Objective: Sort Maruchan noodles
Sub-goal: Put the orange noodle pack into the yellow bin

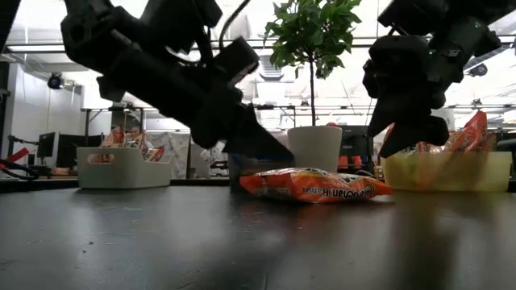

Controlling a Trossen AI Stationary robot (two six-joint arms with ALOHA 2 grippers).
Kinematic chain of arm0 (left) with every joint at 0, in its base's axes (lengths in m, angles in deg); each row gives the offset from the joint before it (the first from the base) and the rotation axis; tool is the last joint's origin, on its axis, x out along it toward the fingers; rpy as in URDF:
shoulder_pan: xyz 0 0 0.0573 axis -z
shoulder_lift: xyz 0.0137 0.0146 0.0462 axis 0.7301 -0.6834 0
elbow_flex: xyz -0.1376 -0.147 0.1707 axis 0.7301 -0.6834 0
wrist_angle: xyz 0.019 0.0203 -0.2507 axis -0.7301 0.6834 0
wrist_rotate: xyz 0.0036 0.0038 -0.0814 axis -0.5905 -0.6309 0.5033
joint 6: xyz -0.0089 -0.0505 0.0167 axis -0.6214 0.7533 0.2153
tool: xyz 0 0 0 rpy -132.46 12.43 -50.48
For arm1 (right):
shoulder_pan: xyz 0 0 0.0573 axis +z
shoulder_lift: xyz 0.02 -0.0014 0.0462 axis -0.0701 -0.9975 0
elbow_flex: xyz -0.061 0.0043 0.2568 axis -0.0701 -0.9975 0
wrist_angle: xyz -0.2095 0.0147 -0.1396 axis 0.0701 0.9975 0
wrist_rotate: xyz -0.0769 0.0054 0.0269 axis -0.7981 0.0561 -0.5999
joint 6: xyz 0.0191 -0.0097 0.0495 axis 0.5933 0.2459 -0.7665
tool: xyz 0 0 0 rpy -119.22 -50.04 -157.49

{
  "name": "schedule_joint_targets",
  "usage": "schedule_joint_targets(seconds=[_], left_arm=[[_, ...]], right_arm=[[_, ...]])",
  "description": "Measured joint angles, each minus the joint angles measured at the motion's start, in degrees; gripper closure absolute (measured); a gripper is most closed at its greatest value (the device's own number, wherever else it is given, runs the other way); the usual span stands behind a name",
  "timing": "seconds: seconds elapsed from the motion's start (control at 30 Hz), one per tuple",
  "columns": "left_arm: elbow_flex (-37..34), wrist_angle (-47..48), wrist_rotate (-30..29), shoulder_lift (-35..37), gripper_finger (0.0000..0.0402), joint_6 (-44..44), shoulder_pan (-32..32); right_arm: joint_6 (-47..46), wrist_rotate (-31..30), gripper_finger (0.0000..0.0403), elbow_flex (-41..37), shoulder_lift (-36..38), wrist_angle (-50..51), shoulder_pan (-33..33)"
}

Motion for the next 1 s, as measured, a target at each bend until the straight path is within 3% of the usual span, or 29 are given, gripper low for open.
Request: schedule_joint_targets(seconds=[0.23, 0.5, 1.0], left_arm=[[1.48, -1.02, -0.04, -4.11, 0.0361, 0.10, -0.62], [1.40, 0.79, -0.28, -4.52, 0.0361, 1.66, -0.60], [0.23, 1.88, -0.13, -4.61, 0.0361, 3.10, -0.38]], right_arm=[[-0.37, -0.06, 0.0173, -0.54, 0.00, -1.23, 0.00], [-0.96, -0.17, 0.0131, -0.54, -0.95, -3.72, 0.00], [-0.46, 0.90, 0.0081, -0.56, -10.76, -16.46, -1.92]])
